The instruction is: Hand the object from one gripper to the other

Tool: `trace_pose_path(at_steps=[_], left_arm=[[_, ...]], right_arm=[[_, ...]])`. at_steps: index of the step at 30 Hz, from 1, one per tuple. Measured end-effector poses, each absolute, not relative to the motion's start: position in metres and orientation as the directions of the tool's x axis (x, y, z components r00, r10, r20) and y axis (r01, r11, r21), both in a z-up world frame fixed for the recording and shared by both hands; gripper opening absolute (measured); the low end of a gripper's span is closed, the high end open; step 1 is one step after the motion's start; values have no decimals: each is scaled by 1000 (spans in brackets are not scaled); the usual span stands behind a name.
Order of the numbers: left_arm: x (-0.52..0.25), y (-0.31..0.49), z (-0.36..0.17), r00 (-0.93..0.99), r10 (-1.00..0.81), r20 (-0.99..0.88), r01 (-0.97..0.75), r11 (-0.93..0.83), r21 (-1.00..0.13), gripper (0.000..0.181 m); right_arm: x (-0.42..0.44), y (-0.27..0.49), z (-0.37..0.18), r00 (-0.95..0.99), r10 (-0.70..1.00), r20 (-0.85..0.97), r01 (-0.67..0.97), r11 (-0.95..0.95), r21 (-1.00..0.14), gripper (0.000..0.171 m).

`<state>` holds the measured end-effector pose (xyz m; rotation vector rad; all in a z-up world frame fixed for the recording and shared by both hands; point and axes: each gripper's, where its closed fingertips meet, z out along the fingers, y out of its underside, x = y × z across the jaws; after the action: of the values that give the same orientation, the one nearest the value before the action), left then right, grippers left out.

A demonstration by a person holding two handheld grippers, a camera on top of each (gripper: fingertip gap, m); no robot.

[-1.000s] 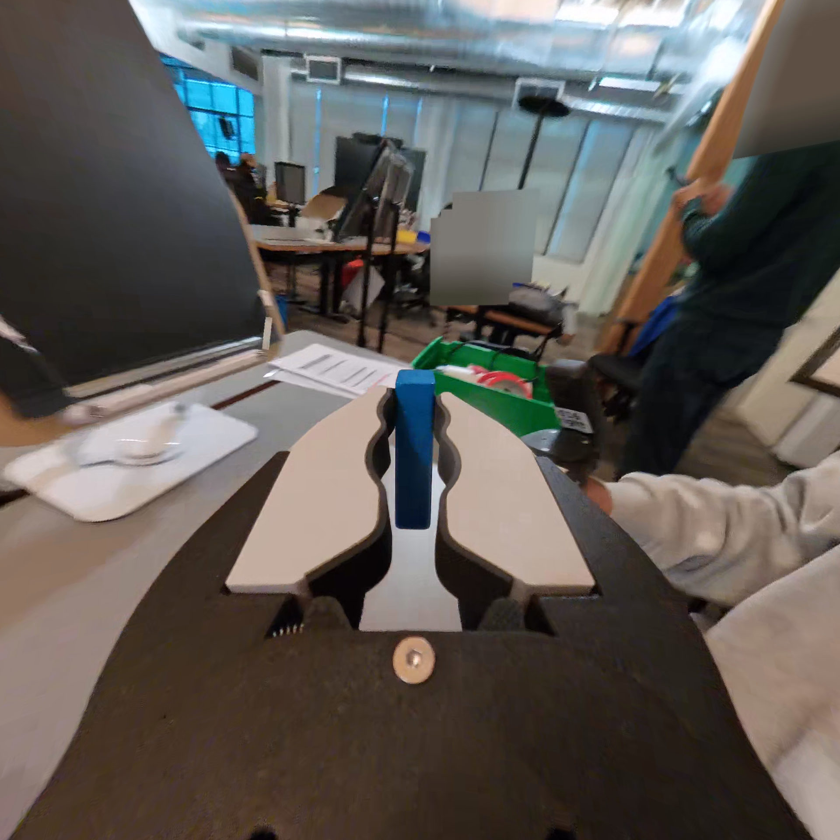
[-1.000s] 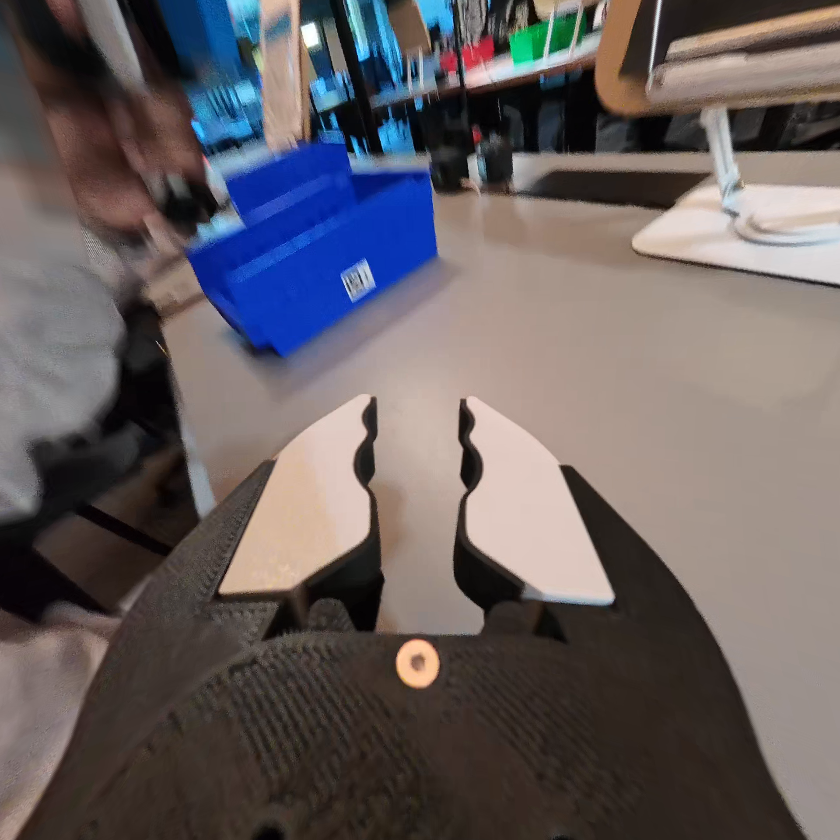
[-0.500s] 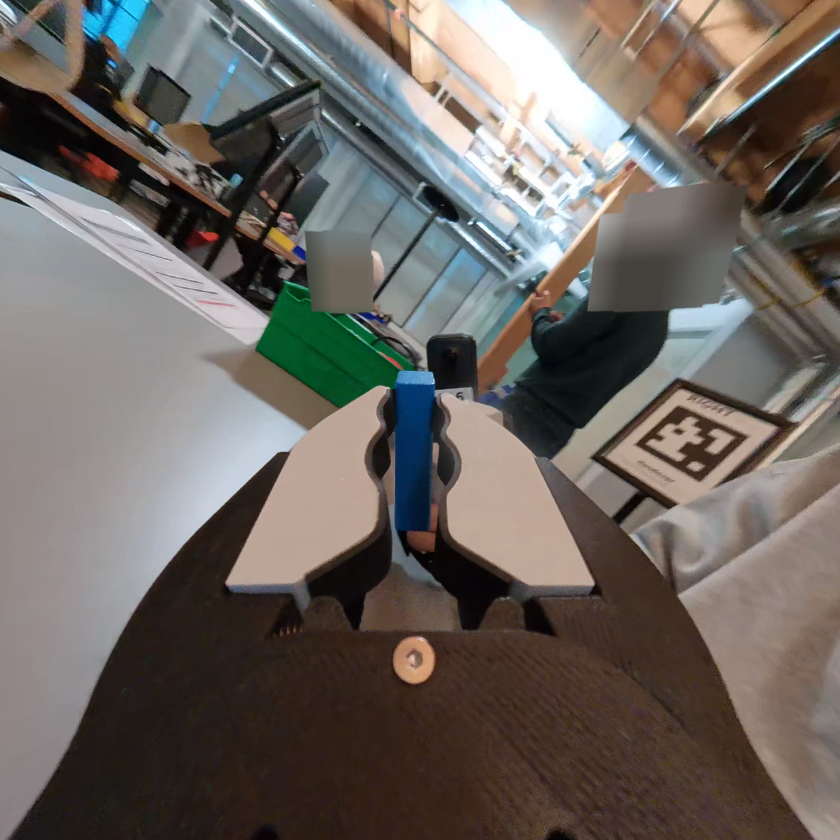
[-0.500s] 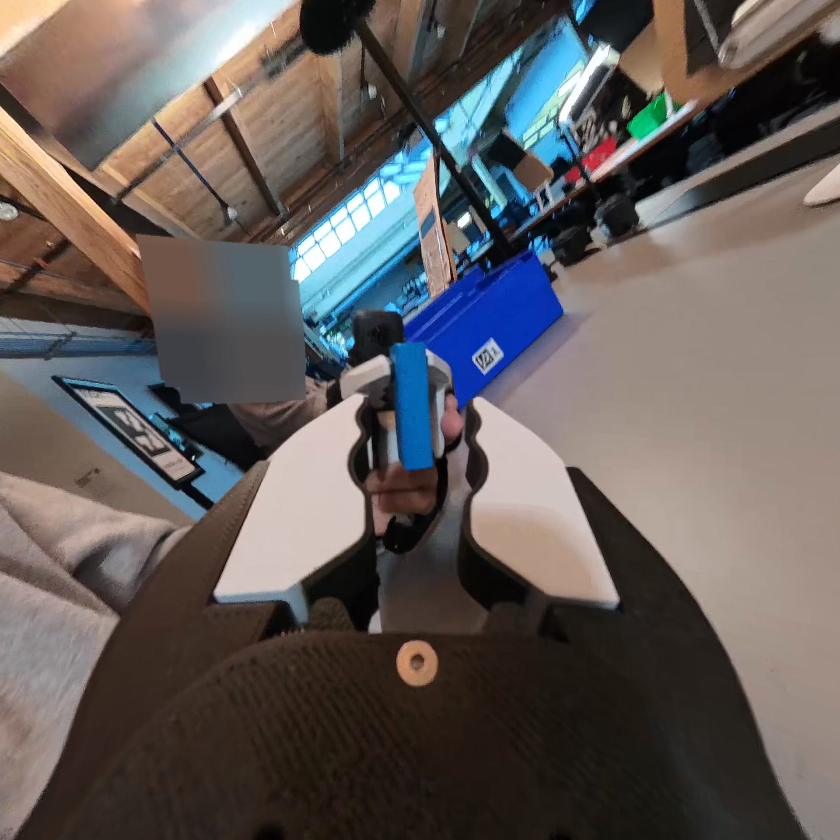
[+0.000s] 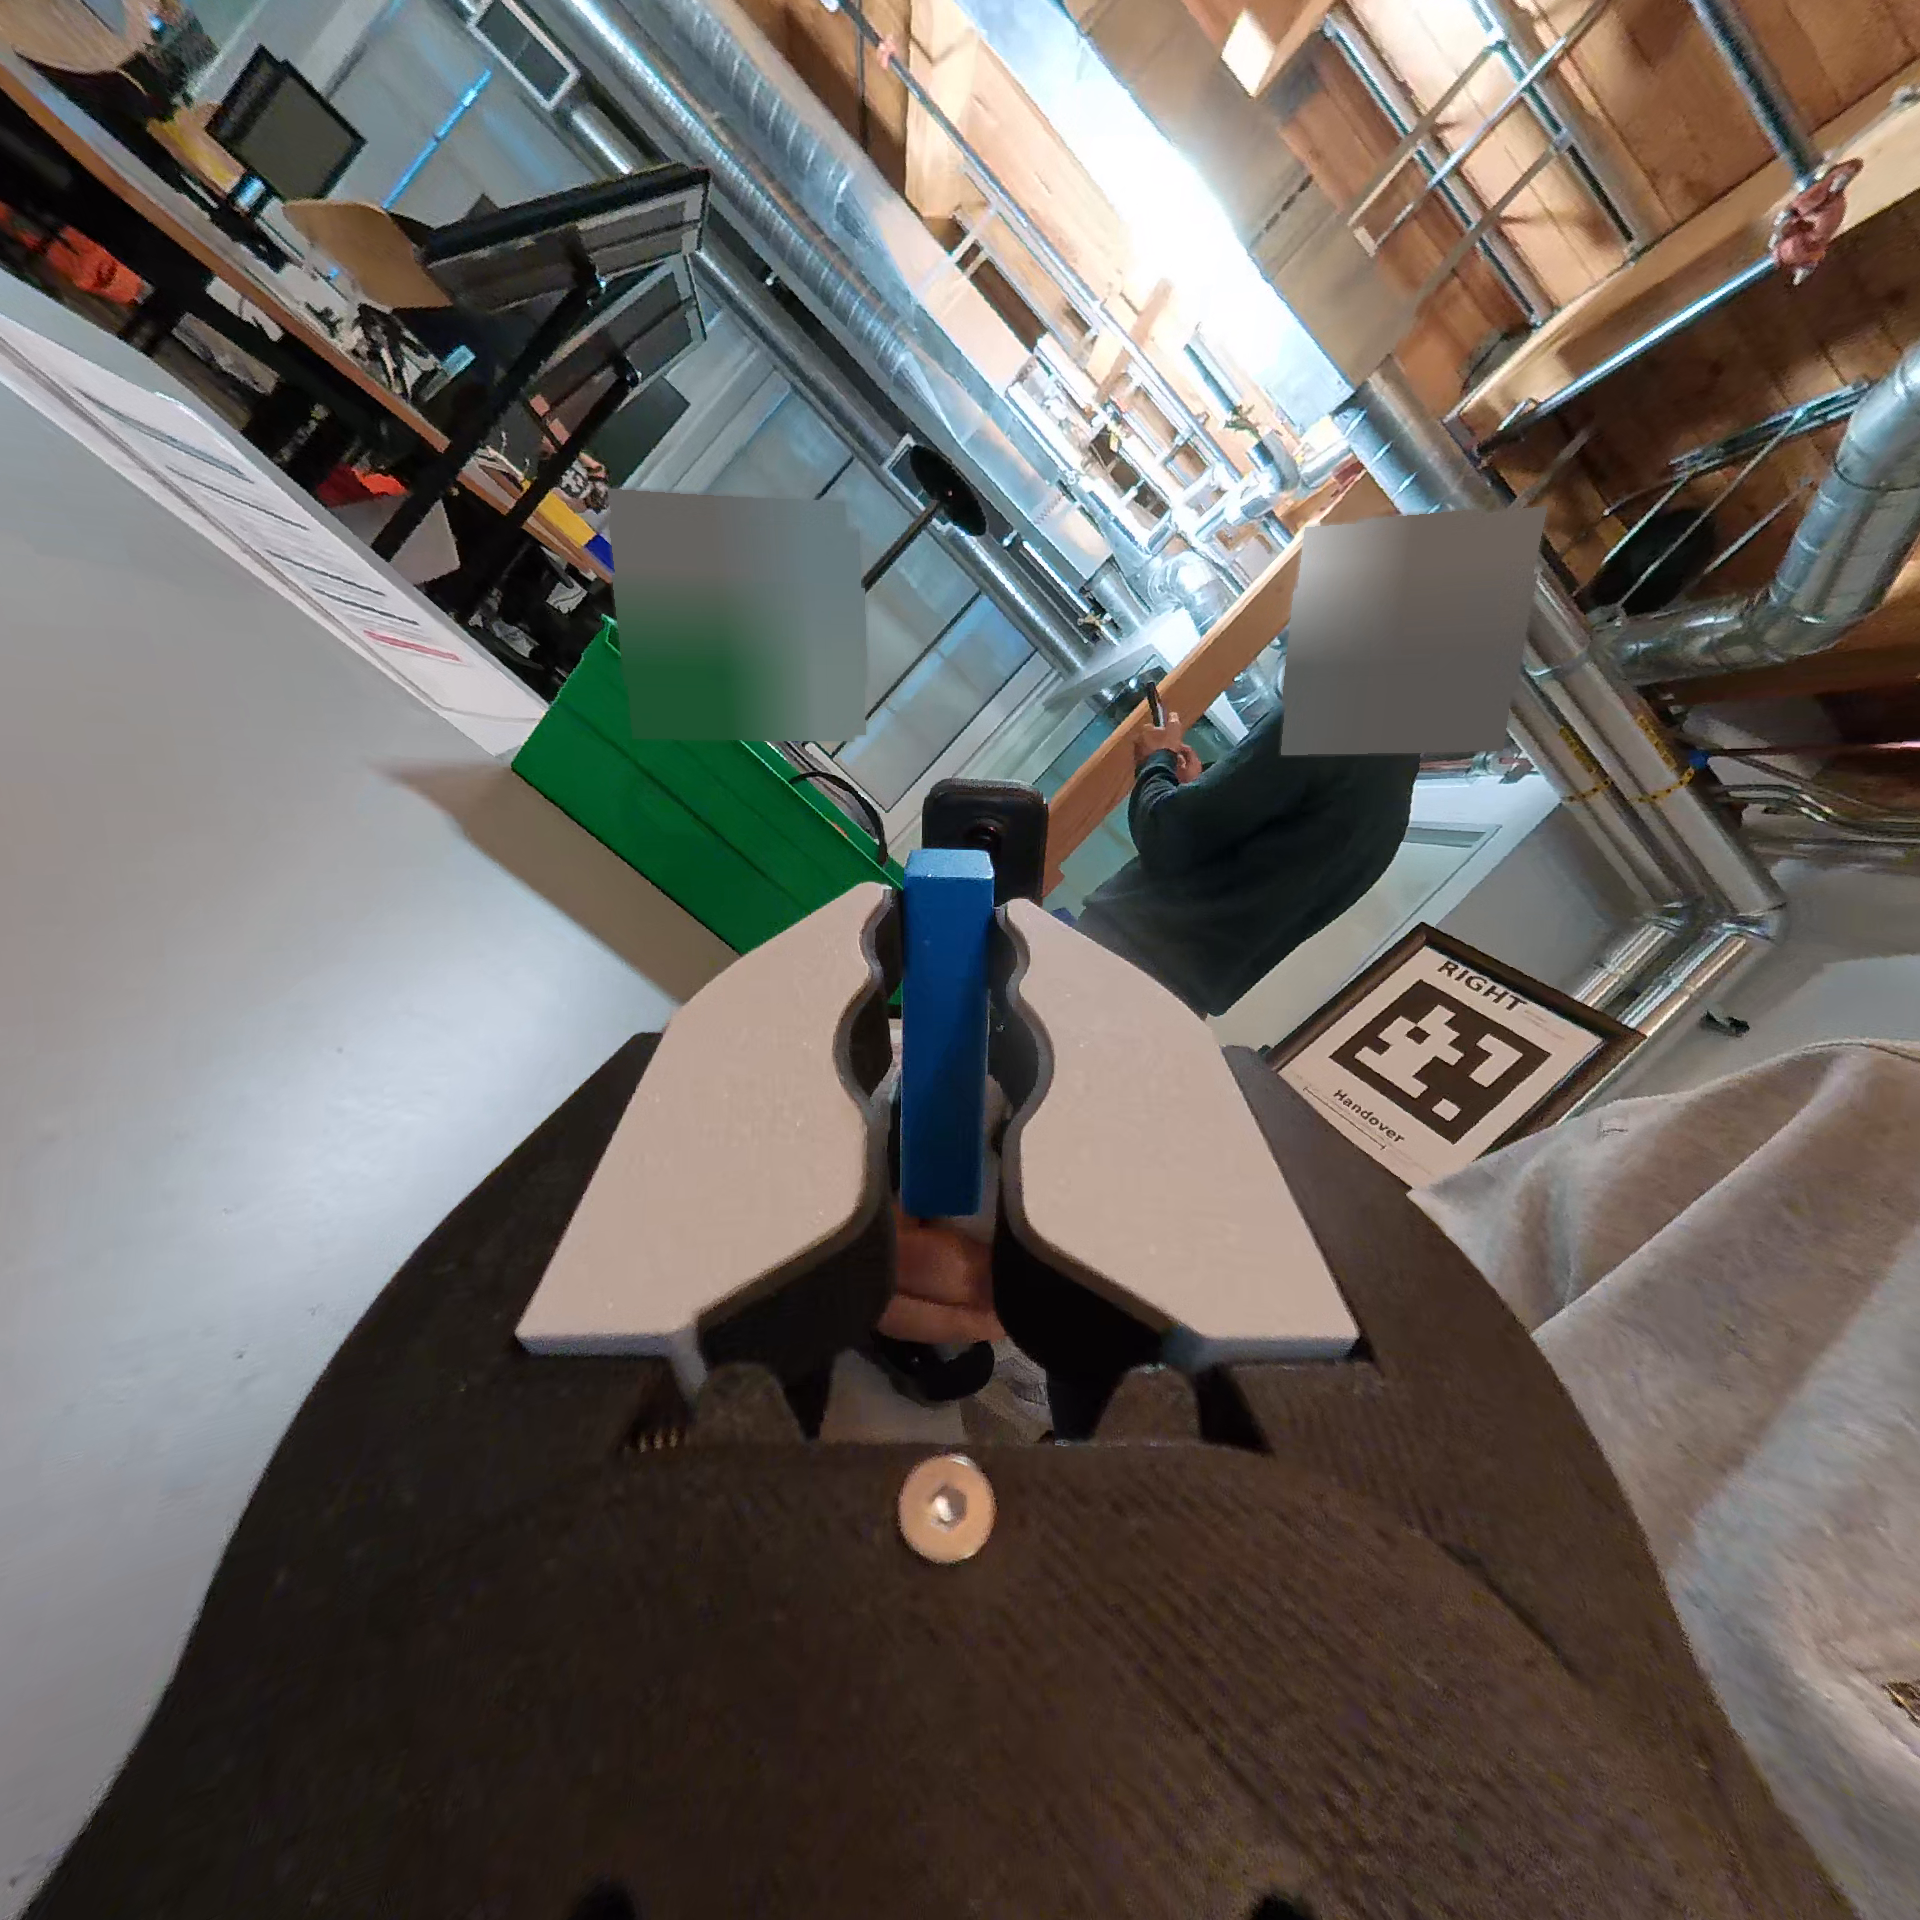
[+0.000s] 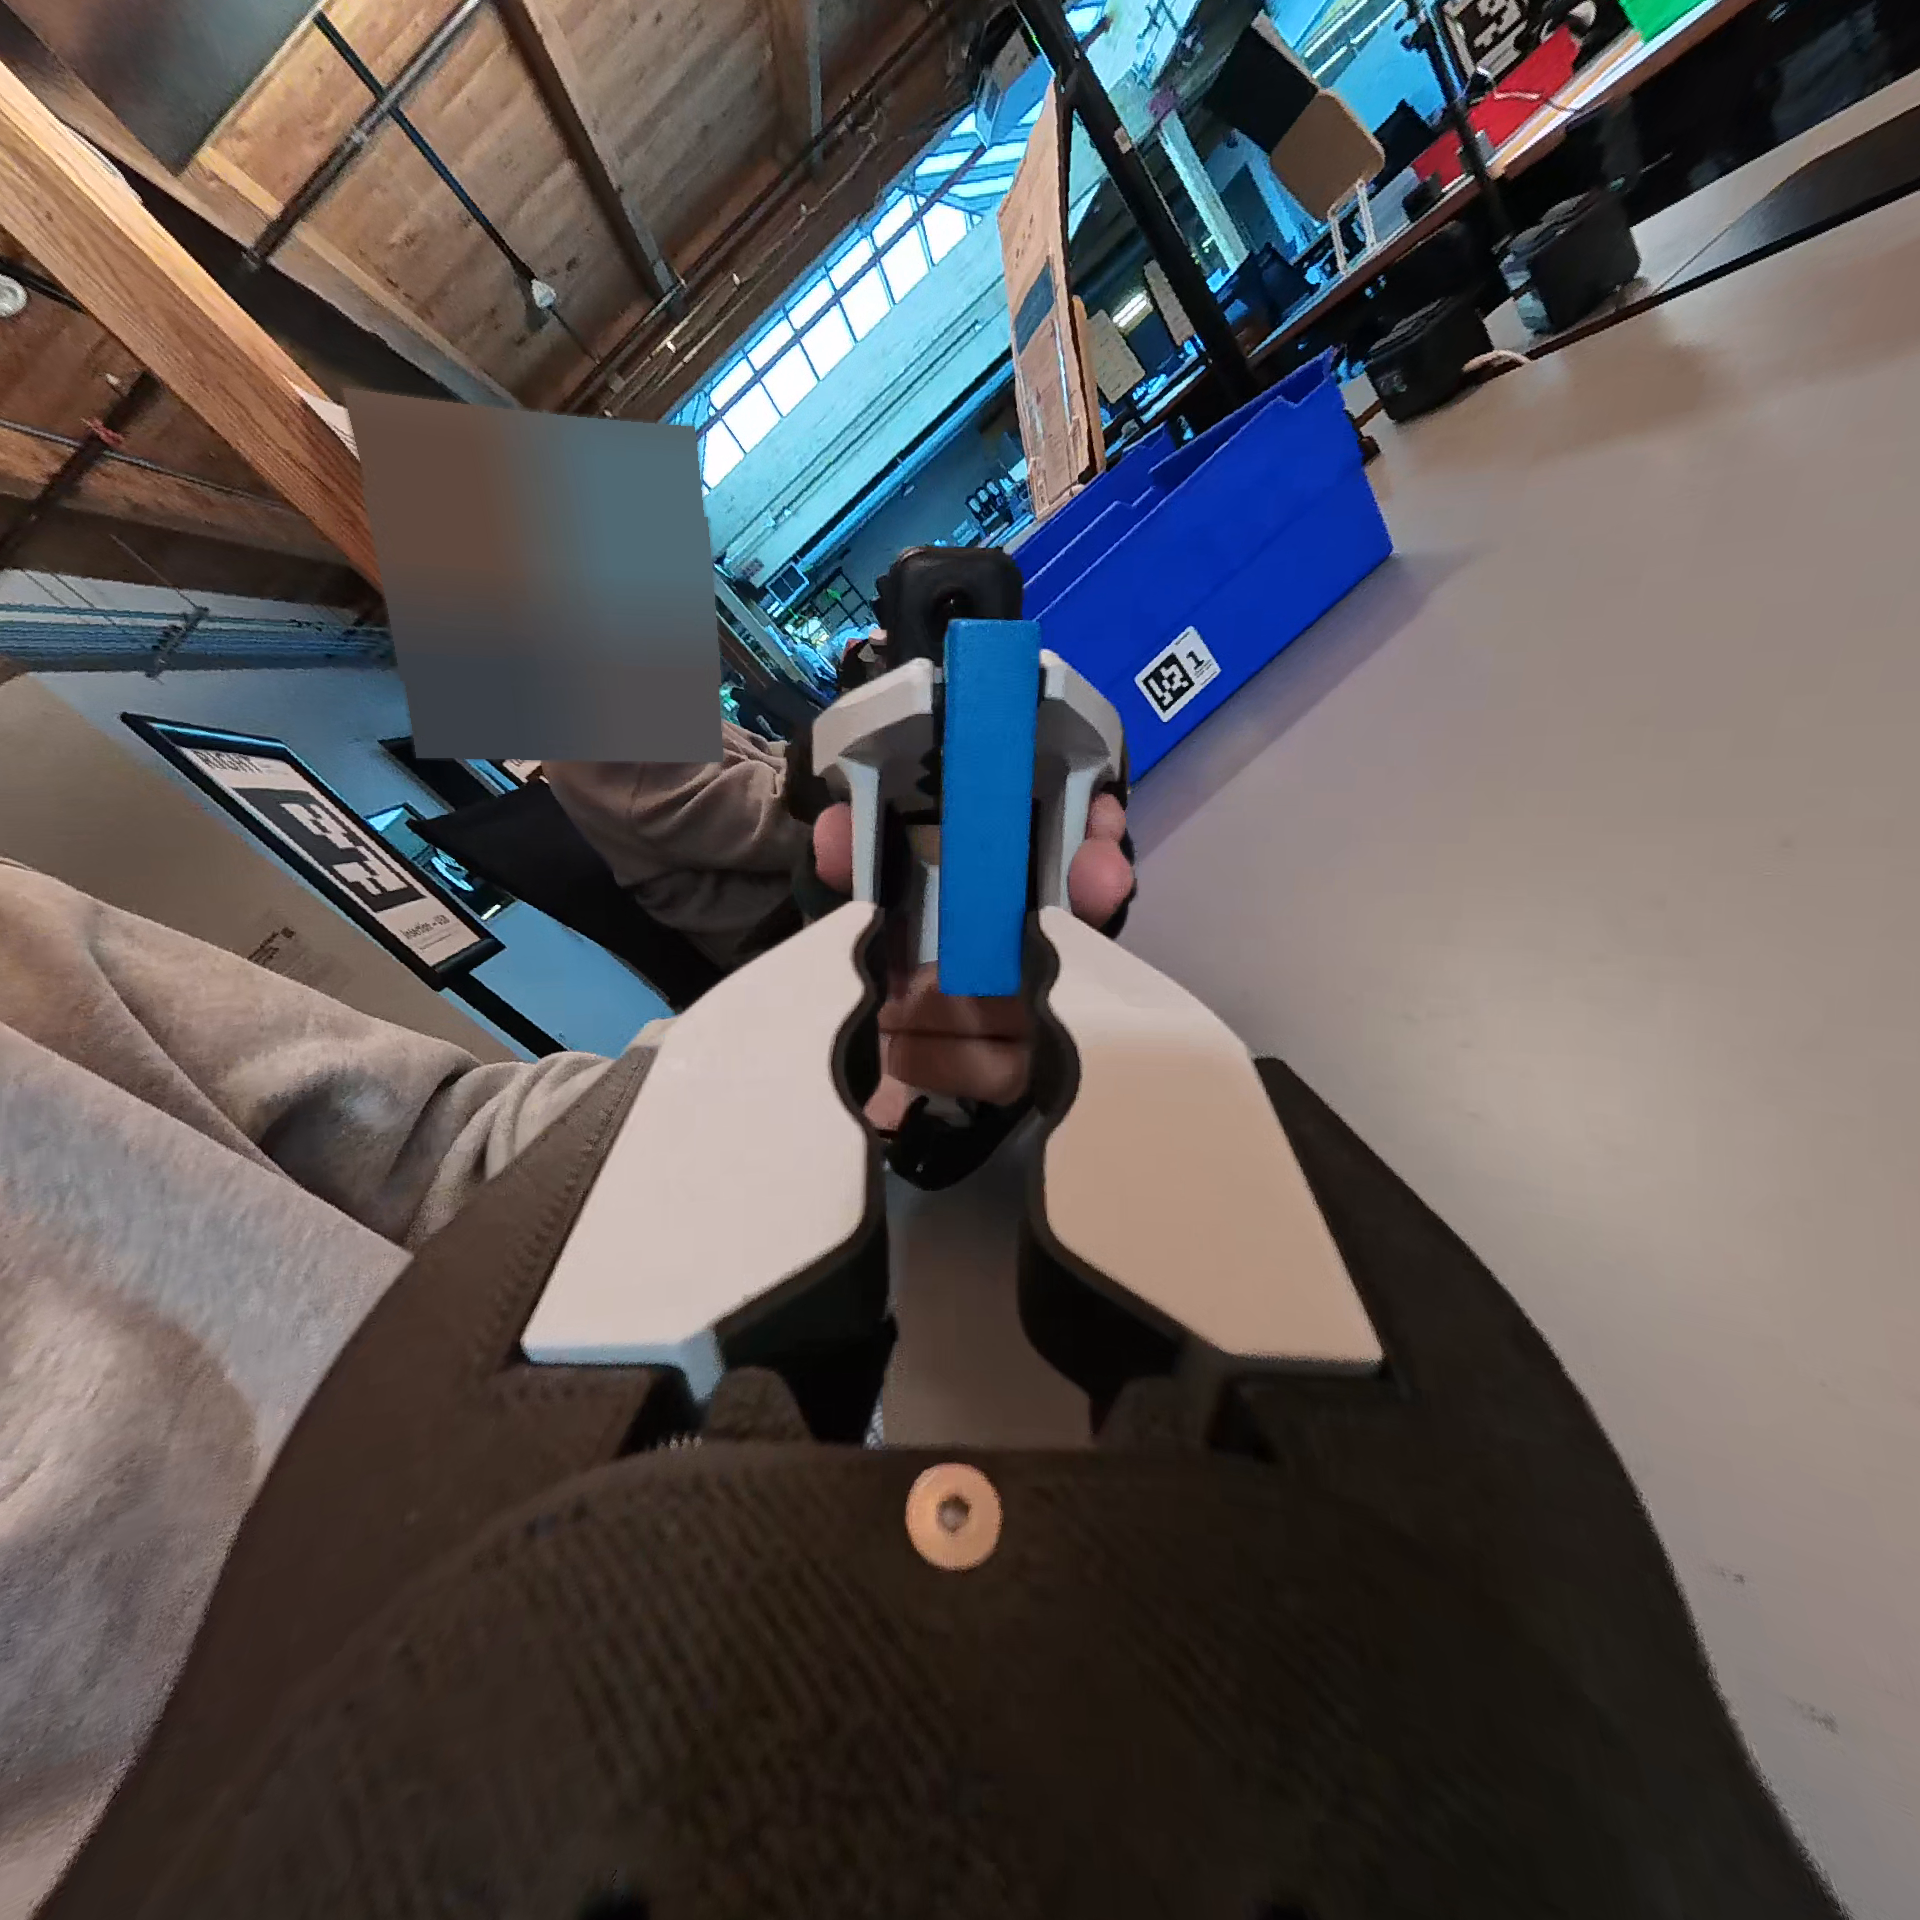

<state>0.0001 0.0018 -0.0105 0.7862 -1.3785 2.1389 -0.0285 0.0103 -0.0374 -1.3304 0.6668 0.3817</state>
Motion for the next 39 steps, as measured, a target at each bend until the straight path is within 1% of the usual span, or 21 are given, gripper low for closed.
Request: trace_pose_path(at_steps=[2, 3, 10, 11, 14, 16, 18, 21, 23, 25, 28, 30, 33, 37, 39], left_arm=[[-2, 0, -10, -727, 81, 682, -655, -381, -652, 15], [-3, -1, -10, -730, 80, 679, -652, -381, -656, 15], [2, -3, -17, -724, 33, 689, -650, -368, -665, 16], [2, -4, -18, -726, 23, 687, -646, -365, -671, 19], [7, -6, -23, -732, -51, 679, -623, -352, -698, 50], [11, -6, -31, -734, -127, 667, -604, -327, -727, 56], [14, -6, -36, -733, -182, 656, -591, -308, -746, 53], [16, -4, -40, -721, -220, 657, -586, -312, -747, 41], [18, -3, -43, -695, -244, 676, -593, -337, -731, 35], [18, -5, -47, -670, -259, 695, -605, -352, -714, 37], [17, -11, -53, -650, -300, 698, -609, -344, -715, 47], [17, -11, -55, -649, -344, 679, -589, -337, -734, 49], [19, -7, -52, -658, -393, 642, -543, -343, -766, 43], [18, -5, -49, -670, -399, 626, -524, -343, -780, 32], [19, -5, -50, -666, -398, 631, -529, -345, -776, 31]], right_arm=[[-29, 12, -39, 758, -131, -639, -609, 211, -765, 21], [-28, 12, -40, 755, -145, -639, -608, 208, -766, 17], [-26, 9, -47, 734, -191, -652, -625, 188, -758, 16], [-24, 8, -48, 734, -213, -645, -618, 185, -764, 16], [-15, 0, -53, 735, -327, -594, -572, 172, -802, 16], [-5, -11, -57, 726, -445, -524, -518, 147, -843, 16], [5, -24, -61, 711, -583, -394, -435, 75, -897, 16], [17, -40, -65, 653, -748, -119, -300, -111, -948, 16], [19, -41, -68, 610, -792, 22, -250, -219, -943, 16], [18, -35, -72, 586, -803, 110, -220, -288, -932, 16], [13, -23, -76, 582, -790, 195, -181, -360, -915, 16], [10, -18, -75, 579, -776, 248, -146, -398, -906, 16], [7, -15, -73, 569, -761, 311, -105, -442, -891, 16], [4, -11, -73, 566, -748, 347, -81, -469, -879, 16], [3, -10, -74, 567, -745, 352, -79, -474, -877, 16]])
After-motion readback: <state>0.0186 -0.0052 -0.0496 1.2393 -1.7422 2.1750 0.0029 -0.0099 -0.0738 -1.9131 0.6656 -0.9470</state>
